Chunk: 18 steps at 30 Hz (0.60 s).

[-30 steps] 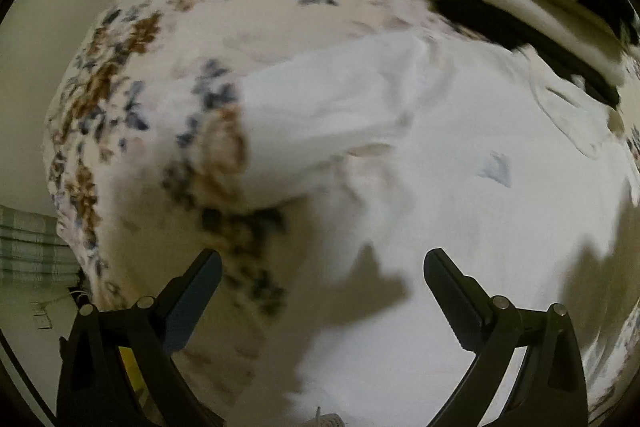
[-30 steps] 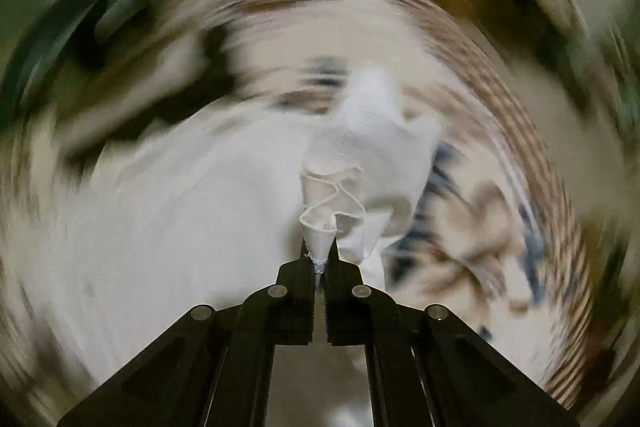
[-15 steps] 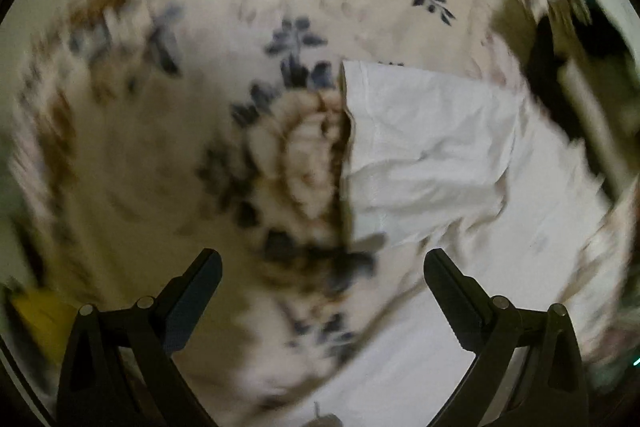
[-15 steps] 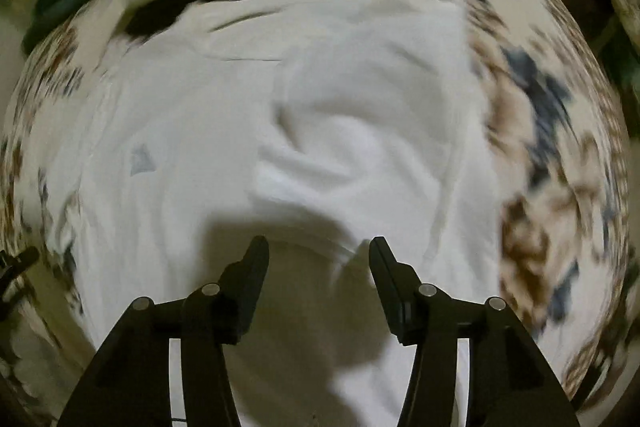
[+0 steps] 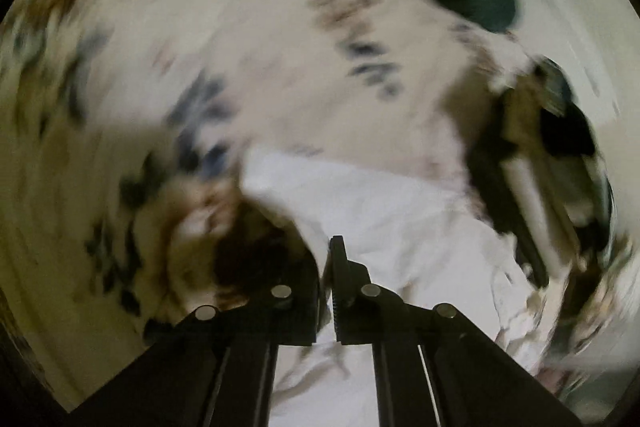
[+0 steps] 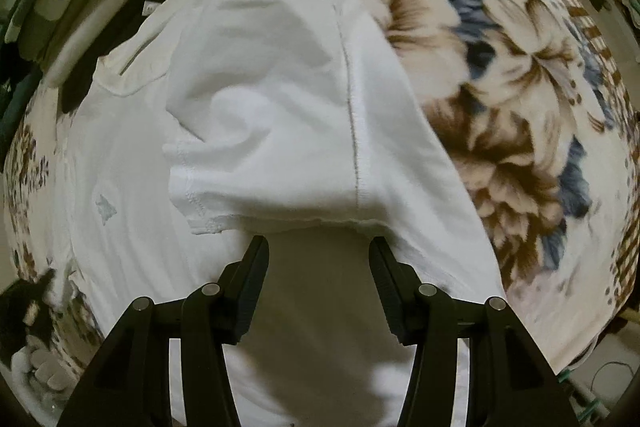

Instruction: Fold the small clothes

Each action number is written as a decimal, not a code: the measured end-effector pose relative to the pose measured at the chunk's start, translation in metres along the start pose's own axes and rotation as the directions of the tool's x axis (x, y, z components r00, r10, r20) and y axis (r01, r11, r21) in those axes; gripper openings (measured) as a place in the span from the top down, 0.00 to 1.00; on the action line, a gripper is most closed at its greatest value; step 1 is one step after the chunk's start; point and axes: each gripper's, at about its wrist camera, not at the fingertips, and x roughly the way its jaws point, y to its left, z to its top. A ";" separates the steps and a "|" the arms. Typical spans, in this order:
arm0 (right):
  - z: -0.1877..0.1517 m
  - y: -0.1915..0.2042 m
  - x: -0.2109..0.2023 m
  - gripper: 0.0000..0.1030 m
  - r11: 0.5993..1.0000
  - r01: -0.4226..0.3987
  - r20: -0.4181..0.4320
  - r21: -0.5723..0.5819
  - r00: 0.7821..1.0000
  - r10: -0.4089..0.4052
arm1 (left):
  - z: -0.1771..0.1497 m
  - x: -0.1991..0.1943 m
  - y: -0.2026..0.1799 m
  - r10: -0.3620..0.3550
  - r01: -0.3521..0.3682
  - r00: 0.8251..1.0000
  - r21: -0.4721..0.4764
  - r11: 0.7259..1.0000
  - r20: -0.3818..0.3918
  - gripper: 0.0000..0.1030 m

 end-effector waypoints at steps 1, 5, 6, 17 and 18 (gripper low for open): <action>0.000 -0.004 -0.003 0.47 1.000 0.002 0.004 0.002 1.000 -0.002 | -0.002 -0.005 -0.016 -0.009 0.008 1.000 0.056 0.998 0.020 0.97; -0.003 -0.015 -0.021 0.47 1.000 0.019 0.019 0.011 1.000 -0.020 | -0.040 -0.015 -0.107 -0.081 0.063 0.996 0.355 0.933 0.035 0.97; -0.006 -0.022 -0.027 0.47 1.000 0.024 0.022 0.017 0.999 -0.025 | -0.052 -0.014 -0.121 -0.101 0.087 0.995 0.400 0.912 0.015 0.97; -0.026 -0.084 -0.073 0.47 0.999 0.045 0.001 0.012 0.999 -0.045 | -0.150 0.003 -0.152 0.017 0.077 0.989 0.613 0.786 -0.147 0.48; -0.024 -0.086 -0.077 0.47 0.999 0.033 0.002 0.011 0.999 -0.033 | -0.144 0.002 -0.140 0.033 0.058 0.990 0.600 0.798 -0.140 0.36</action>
